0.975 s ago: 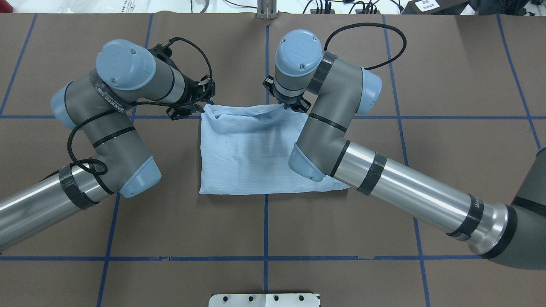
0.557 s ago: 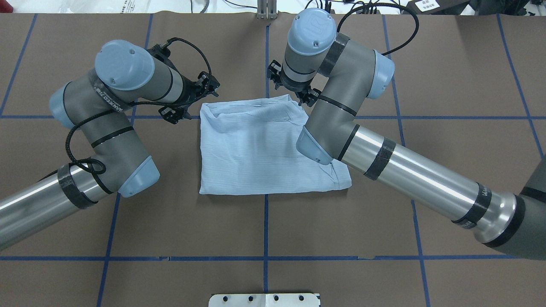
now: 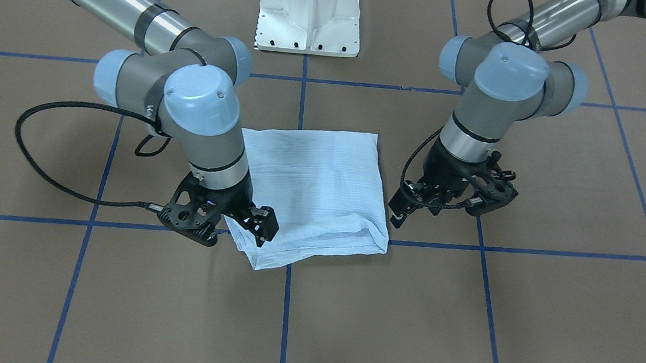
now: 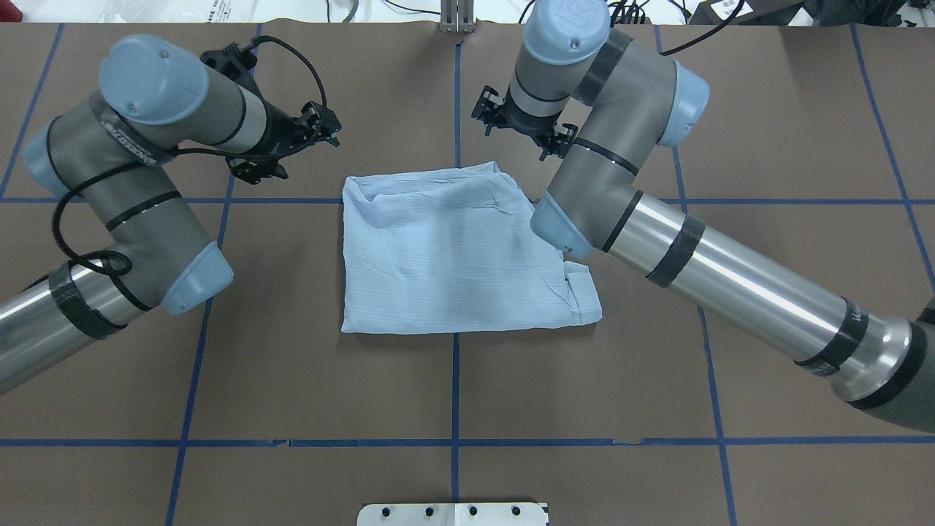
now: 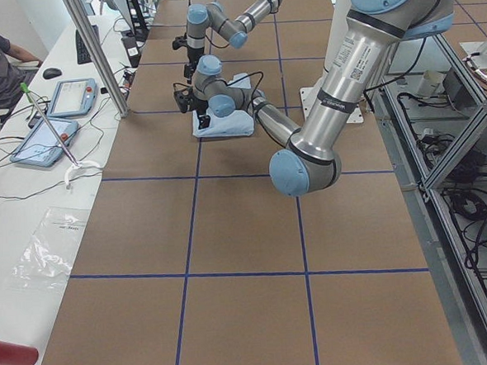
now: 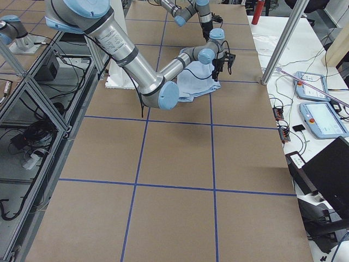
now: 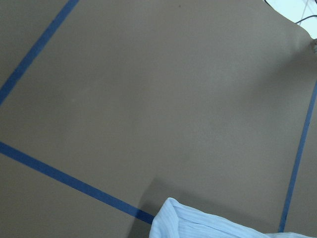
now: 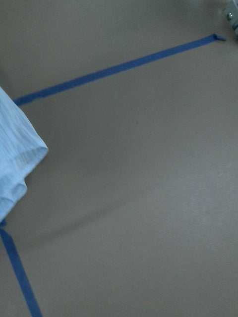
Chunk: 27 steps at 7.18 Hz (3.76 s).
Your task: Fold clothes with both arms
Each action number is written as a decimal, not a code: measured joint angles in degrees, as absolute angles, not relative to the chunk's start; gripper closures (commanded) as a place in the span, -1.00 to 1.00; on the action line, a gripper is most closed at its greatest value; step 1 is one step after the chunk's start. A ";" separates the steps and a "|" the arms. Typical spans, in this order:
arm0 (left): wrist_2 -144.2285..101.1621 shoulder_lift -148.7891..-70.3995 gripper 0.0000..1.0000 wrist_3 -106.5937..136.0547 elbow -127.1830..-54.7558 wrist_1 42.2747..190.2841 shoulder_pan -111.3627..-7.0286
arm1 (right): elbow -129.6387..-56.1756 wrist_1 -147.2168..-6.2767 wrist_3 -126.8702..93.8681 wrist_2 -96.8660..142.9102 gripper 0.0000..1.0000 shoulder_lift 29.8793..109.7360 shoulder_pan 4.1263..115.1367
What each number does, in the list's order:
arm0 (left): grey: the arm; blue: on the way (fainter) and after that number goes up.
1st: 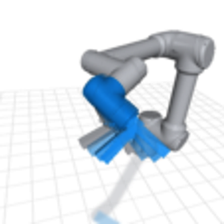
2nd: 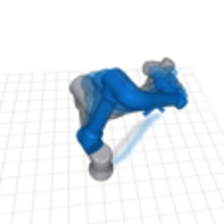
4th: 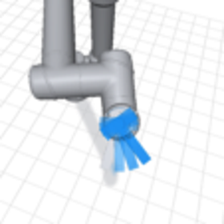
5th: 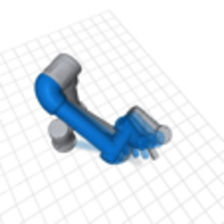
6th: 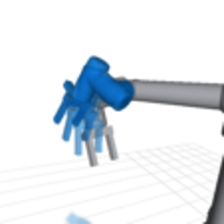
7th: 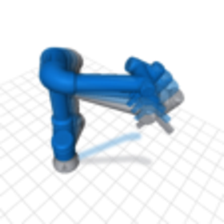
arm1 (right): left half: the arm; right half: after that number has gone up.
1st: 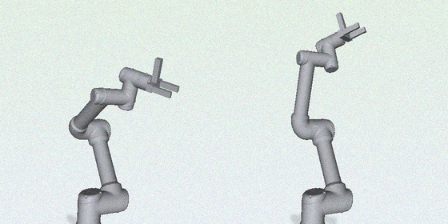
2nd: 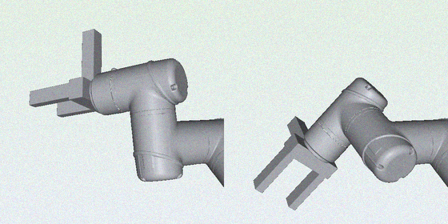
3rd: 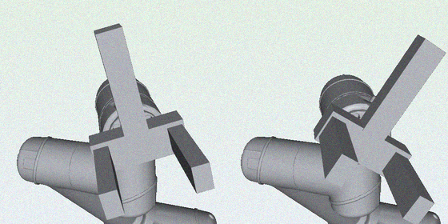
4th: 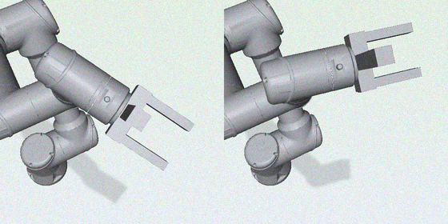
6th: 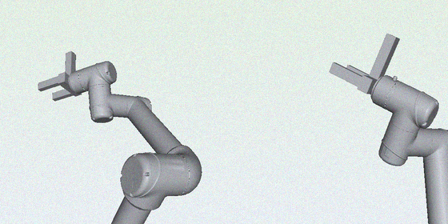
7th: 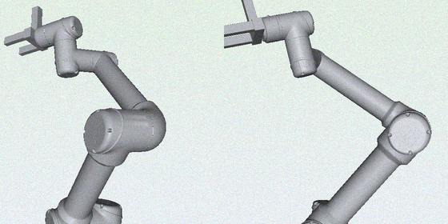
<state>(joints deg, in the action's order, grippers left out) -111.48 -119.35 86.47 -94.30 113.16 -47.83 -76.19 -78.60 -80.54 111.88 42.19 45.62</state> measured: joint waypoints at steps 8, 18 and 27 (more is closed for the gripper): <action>-130.13 -91.46 -1.00 16.37 -99.29 113.03 -79.80 | -91.63 -79.33 -10.22 129.74 -1.00 80.65 76.58; -130.22 -82.42 -1.00 0.84 -98.88 106.33 -88.17 | -89.44 -78.92 1.02 137.10 -1.00 96.11 88.20; -136.86 -83.68 -1.00 -1.03 -97.54 94.10 -88.21 | -91.30 -82.18 -2.65 136.77 -1.00 96.28 90.76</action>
